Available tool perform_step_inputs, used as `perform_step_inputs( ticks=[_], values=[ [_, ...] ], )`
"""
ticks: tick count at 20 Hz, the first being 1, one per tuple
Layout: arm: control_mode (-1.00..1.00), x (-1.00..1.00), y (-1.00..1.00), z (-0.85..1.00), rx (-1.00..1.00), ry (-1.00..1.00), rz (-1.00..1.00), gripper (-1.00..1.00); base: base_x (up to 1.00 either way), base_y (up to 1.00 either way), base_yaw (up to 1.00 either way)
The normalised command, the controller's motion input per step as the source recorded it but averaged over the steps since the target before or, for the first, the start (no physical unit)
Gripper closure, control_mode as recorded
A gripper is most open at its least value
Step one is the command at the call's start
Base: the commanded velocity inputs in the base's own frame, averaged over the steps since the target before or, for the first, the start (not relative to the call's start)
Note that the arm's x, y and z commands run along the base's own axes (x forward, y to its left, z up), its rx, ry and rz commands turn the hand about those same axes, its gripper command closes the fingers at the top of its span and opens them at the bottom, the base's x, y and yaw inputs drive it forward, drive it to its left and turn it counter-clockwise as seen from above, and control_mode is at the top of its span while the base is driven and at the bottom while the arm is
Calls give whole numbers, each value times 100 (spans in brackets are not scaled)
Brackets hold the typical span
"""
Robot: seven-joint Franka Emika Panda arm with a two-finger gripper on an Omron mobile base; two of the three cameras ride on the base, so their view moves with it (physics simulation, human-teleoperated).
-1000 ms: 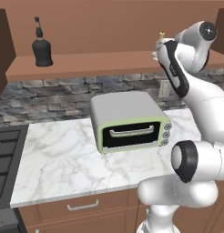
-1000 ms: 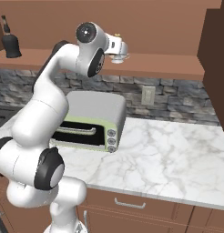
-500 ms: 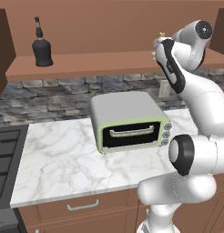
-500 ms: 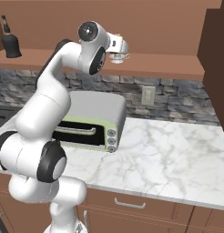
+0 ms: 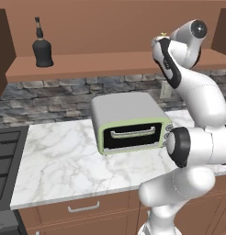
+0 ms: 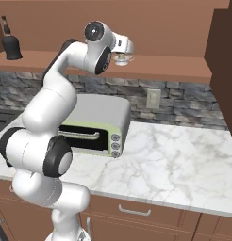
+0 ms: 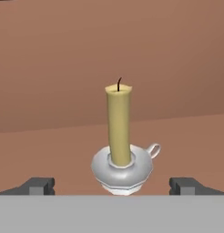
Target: Get the candle and the liquor from the cabinet and move them to the dining counter.
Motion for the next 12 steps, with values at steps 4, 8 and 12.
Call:
perform_step_inputs(
  ticks=[4,8,12],
  values=[
    [-100,26,0,0,0,0,0,-100,0,0,0],
    [-100,23,0,0,0,0,0,-100,0,0,0],
    [-100,21,-3,-3,0,0,0,-100,0,0,0]
  ],
)
